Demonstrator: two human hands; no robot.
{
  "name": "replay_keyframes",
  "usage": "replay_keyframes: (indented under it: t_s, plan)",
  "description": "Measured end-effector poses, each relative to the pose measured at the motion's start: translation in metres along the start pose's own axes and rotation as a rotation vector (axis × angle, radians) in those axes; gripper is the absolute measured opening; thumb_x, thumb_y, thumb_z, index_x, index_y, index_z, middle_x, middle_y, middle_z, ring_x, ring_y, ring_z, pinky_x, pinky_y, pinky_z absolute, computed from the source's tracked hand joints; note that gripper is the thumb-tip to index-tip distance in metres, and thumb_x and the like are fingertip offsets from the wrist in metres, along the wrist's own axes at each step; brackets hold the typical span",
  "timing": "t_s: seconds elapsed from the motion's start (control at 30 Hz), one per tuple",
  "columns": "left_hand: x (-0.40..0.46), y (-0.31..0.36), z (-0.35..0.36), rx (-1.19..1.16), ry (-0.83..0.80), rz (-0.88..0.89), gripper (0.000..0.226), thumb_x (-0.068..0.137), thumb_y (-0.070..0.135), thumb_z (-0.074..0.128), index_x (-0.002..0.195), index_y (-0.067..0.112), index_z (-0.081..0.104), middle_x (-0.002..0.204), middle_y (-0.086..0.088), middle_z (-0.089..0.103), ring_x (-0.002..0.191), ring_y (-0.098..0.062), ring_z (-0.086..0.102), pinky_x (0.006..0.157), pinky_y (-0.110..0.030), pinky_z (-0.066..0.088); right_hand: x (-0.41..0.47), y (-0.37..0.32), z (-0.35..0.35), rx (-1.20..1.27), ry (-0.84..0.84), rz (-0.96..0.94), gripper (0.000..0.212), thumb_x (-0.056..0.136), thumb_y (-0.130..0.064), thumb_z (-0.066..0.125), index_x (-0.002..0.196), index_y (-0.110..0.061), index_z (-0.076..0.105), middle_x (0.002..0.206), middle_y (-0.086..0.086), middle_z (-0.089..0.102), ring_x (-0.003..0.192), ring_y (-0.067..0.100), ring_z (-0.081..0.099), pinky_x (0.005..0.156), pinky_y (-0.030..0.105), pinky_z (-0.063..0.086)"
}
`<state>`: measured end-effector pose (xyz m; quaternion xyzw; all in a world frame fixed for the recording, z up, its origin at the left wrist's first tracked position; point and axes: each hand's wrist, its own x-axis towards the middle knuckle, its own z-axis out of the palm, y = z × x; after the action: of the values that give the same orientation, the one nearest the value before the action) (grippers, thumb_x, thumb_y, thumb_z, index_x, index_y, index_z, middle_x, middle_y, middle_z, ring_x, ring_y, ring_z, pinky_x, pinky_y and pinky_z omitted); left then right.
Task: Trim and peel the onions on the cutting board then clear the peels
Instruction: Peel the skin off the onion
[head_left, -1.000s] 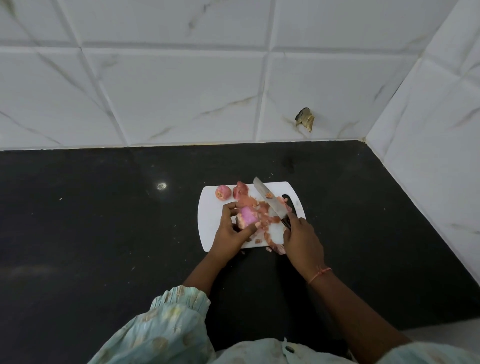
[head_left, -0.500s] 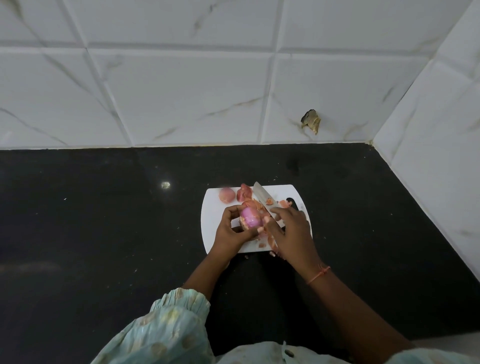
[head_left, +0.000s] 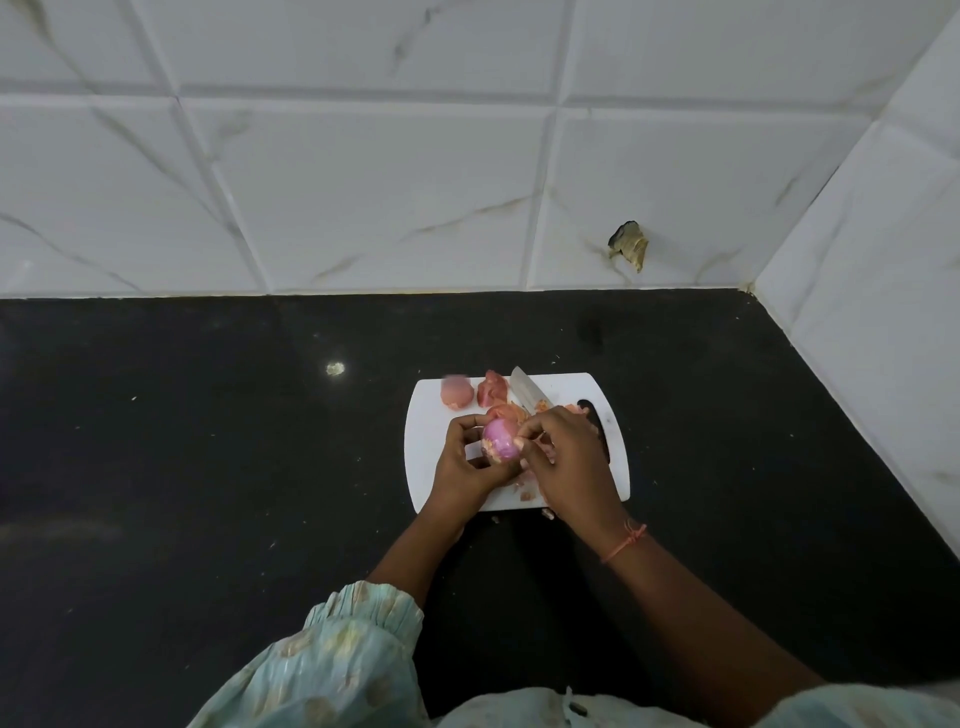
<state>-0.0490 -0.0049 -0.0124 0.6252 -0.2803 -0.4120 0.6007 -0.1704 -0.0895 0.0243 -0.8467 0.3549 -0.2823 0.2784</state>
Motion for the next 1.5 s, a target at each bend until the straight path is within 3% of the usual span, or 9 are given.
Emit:
replay_keyframes:
  t_s: [0.17,0.37,0.5,0.67,1.0,1.1,1.23,1.43,1.5]
  plan:
    - [0.000,-0.002,-0.001,-0.003,-0.018,0.014,0.063,0.079,0.012,0.085,0.129,0.021,0.049,0.128,0.002,0.056,0.113,-0.015,0.061,0.083,-0.022,0.056,0.003,0.000,-0.002,0.154,0.001,0.124,0.005,0.088,-0.014,0.067,0.088,-0.018,0.066,0.088,-0.009,0.065,0.087,0.002,0.059,0.079,0.020,0.049]
    - [0.000,-0.001,-0.004,0.016,-0.042,-0.025,0.064,0.078,0.010,0.082,0.128,0.018,0.044,0.127,-0.002,0.051,0.111,-0.018,0.059,0.078,-0.019,0.055,0.002,-0.007,0.000,0.307,-0.030,0.251,0.008,0.090,-0.012,0.066,0.086,-0.019,0.066,0.082,-0.012,0.065,0.080,-0.006,0.060,0.071,0.008,0.047]
    - [-0.001,0.000,-0.005,0.007,-0.046,-0.043,0.066,0.074,0.013,0.084,0.124,0.020,0.041,0.123,0.000,0.050,0.111,-0.019,0.060,0.079,-0.022,0.056,0.005,-0.008,-0.001,0.377,-0.002,0.289,0.008,0.091,-0.012,0.065,0.088,-0.019,0.065,0.084,-0.008,0.068,0.081,0.000,0.064,0.074,0.017,0.051]
    - [0.000,-0.001,-0.005,0.022,-0.037,-0.029,0.062,0.080,0.004,0.081,0.126,0.016,0.041,0.120,0.002,0.051,0.105,-0.013,0.059,0.077,-0.017,0.055,0.002,-0.009,-0.001,0.272,-0.140,0.182,0.016,0.085,-0.023,0.075,0.100,-0.025,0.069,0.098,-0.012,0.067,0.090,0.000,0.061,0.076,0.013,0.051]
    - [0.000,-0.002,-0.006,-0.015,-0.074,-0.034,0.066,0.073,0.008,0.085,0.126,0.021,0.049,0.126,0.000,0.056,0.114,-0.021,0.061,0.087,-0.027,0.058,0.010,-0.009,-0.003,0.362,-0.054,0.313,0.005,0.090,-0.012,0.067,0.086,-0.015,0.067,0.083,-0.004,0.069,0.080,0.005,0.065,0.069,0.012,0.049]
    - [-0.001,-0.002,-0.007,-0.027,-0.079,-0.040,0.064,0.075,0.001,0.084,0.126,0.021,0.051,0.124,0.002,0.057,0.112,-0.022,0.063,0.086,-0.028,0.058,0.012,-0.005,-0.006,0.350,0.053,0.402,0.020,0.086,-0.003,0.069,0.078,-0.020,0.062,0.077,0.001,0.067,0.070,0.015,0.066,0.068,0.025,0.055]
    - [-0.001,-0.001,-0.009,-0.038,-0.081,-0.045,0.063,0.074,0.005,0.087,0.125,0.024,0.056,0.124,0.003,0.060,0.108,-0.019,0.066,0.086,-0.028,0.058,0.012,0.002,-0.006,0.508,0.104,0.519,0.014,0.086,0.005,0.066,0.085,-0.008,0.065,0.089,0.016,0.071,0.071,0.024,0.072,0.071,0.042,0.061]
    - [-0.001,0.001,-0.009,-0.064,-0.084,-0.047,0.061,0.072,0.014,0.090,0.124,0.027,0.060,0.122,0.006,0.065,0.110,-0.020,0.067,0.091,-0.033,0.058,0.003,-0.008,-0.004,0.325,0.210,0.321,0.016,0.088,-0.005,0.064,0.099,-0.015,0.070,0.104,-0.003,0.067,0.099,0.007,0.064,0.088,0.032,0.055]
    - [-0.001,0.001,-0.008,-0.069,-0.076,-0.022,0.059,0.073,0.014,0.089,0.124,0.025,0.061,0.122,0.005,0.066,0.110,-0.021,0.067,0.090,-0.030,0.058,0.000,-0.015,-0.003,0.260,0.120,0.161,0.025,0.090,-0.007,0.063,0.111,-0.016,0.068,0.111,-0.006,0.062,0.102,-0.001,0.058,0.084,0.015,0.050]
